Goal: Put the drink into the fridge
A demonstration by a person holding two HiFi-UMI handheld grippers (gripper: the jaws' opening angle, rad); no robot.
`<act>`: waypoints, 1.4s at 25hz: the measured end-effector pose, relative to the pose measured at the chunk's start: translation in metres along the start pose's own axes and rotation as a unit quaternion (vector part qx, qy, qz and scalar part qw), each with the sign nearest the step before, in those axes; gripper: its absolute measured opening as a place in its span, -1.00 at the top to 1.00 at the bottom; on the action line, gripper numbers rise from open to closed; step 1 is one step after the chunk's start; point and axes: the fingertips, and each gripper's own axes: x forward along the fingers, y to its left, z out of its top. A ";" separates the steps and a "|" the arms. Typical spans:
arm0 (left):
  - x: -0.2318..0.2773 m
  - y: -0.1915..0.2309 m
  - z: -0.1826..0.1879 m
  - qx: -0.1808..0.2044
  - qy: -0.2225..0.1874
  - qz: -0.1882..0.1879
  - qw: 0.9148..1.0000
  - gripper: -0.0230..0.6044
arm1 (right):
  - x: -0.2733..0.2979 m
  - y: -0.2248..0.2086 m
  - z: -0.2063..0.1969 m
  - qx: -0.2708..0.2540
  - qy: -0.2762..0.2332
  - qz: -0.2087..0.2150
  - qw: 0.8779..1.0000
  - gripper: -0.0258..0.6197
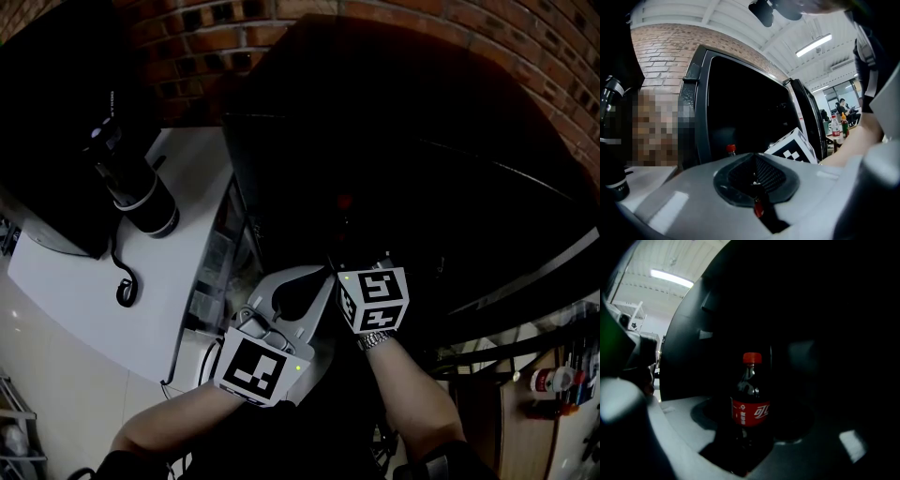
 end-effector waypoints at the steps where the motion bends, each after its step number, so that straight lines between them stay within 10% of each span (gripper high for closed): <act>1: 0.000 0.001 0.000 0.000 0.000 0.001 1.000 0.91 | 0.001 0.000 0.000 0.000 -0.002 0.001 1.000 0.06; 35: 0.000 -0.051 0.016 0.000 -0.028 -0.042 0.999 0.91 | -0.105 -0.024 0.018 -0.012 -0.021 -0.073 0.997 0.04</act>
